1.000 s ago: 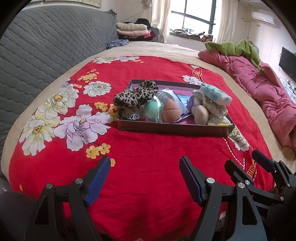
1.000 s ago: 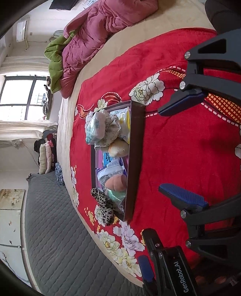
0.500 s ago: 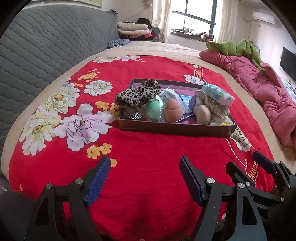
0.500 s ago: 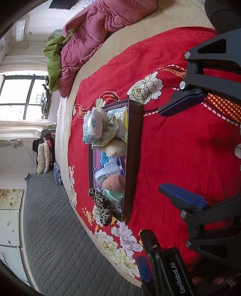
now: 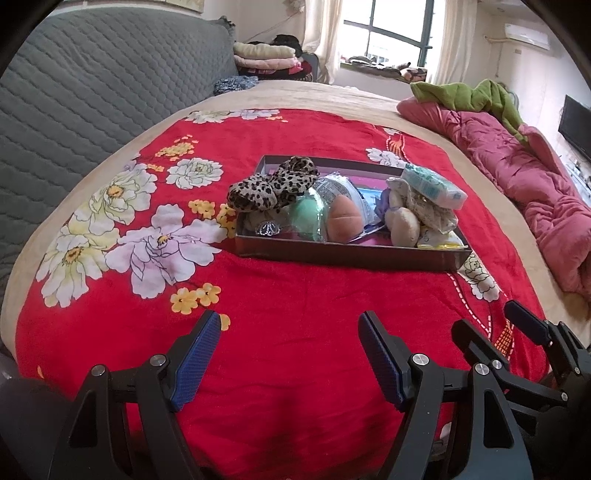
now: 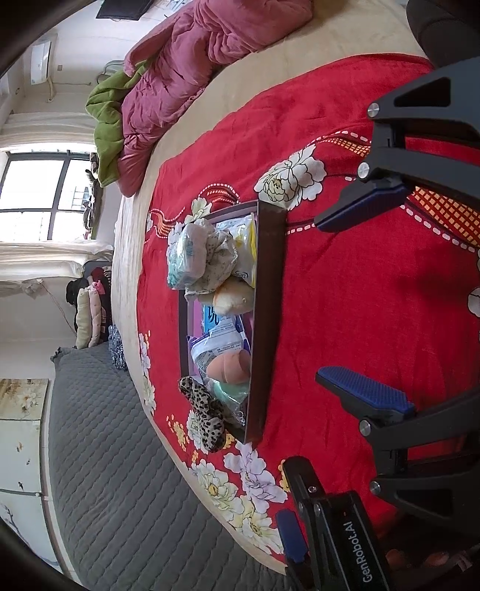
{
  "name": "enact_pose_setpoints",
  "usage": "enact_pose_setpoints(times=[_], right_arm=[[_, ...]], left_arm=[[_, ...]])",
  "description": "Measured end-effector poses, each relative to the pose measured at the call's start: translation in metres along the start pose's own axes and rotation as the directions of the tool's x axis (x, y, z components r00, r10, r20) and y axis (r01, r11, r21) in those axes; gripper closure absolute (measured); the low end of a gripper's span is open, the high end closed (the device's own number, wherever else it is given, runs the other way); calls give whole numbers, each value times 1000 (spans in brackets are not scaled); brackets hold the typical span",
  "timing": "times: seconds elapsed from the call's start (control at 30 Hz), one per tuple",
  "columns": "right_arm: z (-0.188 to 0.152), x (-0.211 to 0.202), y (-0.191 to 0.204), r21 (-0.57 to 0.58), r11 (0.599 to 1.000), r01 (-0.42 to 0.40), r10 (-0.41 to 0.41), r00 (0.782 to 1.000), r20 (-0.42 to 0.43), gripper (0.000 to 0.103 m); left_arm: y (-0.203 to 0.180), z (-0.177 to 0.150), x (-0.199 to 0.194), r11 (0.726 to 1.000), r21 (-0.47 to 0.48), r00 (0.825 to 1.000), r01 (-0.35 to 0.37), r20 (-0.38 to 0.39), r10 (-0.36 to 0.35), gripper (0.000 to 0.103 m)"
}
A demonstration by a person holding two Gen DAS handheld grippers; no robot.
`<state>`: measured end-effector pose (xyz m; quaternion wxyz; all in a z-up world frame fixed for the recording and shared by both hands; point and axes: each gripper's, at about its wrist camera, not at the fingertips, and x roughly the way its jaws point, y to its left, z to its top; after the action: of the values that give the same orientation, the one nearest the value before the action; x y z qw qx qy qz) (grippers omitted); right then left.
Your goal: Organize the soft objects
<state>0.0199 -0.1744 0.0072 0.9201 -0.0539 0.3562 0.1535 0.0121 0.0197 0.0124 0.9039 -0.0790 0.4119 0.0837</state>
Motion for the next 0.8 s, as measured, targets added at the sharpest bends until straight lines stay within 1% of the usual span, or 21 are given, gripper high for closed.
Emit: enact_pose_setpoints(times=[0.73,0.8], right_arm=[[0,0,1,-4,1000,-3,3,1000,2,29],[1,2,0,-5,1000,10,-10,1000,-2,29]], left_arm=[[1,0,-1,1000,6,1000,0,8,0,25],[0,-1,0,1000,12,1000,-2,7,1,25]])
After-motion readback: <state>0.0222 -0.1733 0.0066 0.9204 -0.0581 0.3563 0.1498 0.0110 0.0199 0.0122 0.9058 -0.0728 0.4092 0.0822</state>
